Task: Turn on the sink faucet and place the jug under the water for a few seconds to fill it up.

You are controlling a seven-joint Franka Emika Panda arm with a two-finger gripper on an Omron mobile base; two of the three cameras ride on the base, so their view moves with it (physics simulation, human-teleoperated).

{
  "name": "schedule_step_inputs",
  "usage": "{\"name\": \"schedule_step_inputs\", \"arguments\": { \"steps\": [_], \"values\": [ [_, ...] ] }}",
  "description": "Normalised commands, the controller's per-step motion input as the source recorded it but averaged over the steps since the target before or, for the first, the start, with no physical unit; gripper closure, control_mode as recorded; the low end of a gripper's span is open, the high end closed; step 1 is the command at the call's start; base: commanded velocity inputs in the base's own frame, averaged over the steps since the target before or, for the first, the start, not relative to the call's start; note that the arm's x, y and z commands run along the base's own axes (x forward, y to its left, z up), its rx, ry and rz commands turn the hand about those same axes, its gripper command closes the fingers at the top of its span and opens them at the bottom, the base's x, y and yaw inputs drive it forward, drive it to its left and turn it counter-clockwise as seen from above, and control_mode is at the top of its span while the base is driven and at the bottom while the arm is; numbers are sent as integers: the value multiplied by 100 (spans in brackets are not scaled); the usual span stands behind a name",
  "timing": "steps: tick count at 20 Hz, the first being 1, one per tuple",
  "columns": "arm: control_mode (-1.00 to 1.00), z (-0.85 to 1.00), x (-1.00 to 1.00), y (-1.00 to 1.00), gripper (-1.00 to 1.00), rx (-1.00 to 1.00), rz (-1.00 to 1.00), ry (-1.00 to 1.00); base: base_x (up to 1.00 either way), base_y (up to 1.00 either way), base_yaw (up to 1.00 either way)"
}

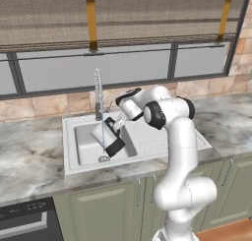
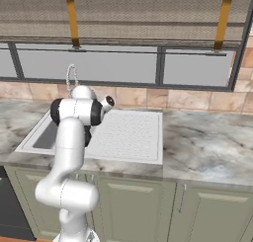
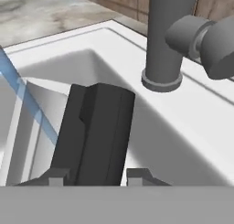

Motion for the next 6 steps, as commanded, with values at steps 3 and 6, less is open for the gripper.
{"name": "schedule_step_inputs", "arguments": {
  "steps": [3, 6],
  "values": [
    [-100, 0, 0, 1, 100, 0, 7, -25, 0, 0, 0],
    [-100, 0, 0, 2, 100, 0, 7, -25, 0, 0, 0]
  ]
}}
